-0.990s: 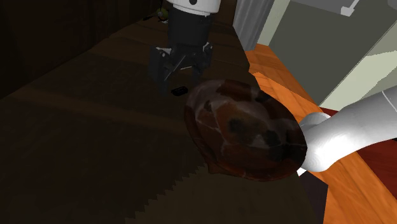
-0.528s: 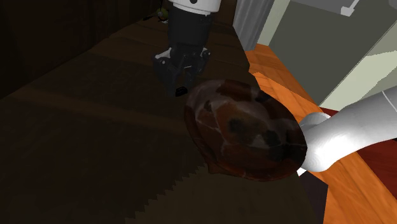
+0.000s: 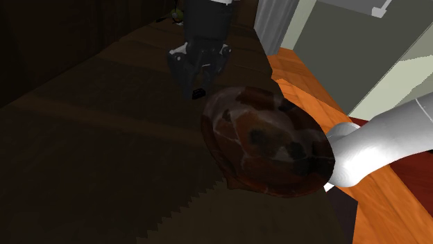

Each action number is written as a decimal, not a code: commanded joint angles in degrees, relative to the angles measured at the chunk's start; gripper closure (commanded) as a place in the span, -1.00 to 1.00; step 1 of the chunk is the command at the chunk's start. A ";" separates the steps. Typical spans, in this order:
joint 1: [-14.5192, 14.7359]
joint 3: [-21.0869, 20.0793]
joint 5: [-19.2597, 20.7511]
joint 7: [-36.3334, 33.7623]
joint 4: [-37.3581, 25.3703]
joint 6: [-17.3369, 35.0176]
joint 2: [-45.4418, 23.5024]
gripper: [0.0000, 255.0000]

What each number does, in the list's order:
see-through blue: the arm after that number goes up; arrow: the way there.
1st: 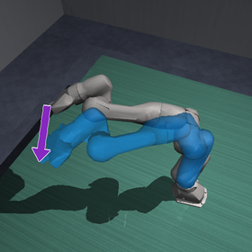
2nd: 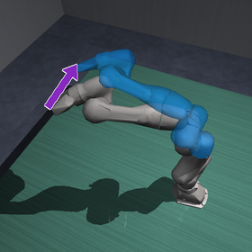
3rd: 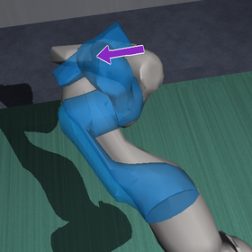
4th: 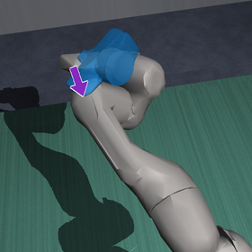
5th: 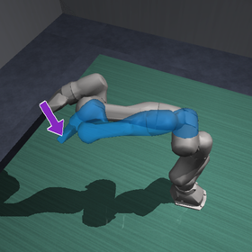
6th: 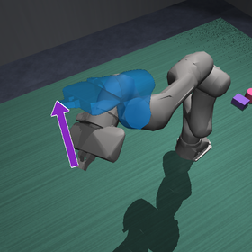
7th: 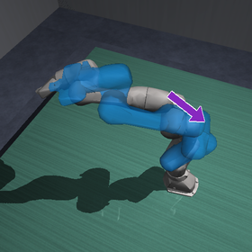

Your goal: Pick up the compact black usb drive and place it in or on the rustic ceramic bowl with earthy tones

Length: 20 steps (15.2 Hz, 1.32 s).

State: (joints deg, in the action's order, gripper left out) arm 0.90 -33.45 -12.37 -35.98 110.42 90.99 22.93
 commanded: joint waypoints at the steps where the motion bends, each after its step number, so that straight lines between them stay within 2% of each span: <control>1: -0.12 0.12 0.21 -0.13 -1.65 -1.41 -0.31 1.00; 20: -1.45 -1.01 3.44 -3.29 -22.97 -16.18 -7.51 1.00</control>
State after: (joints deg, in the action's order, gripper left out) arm -0.48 -34.33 -9.18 -39.07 88.83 75.71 15.98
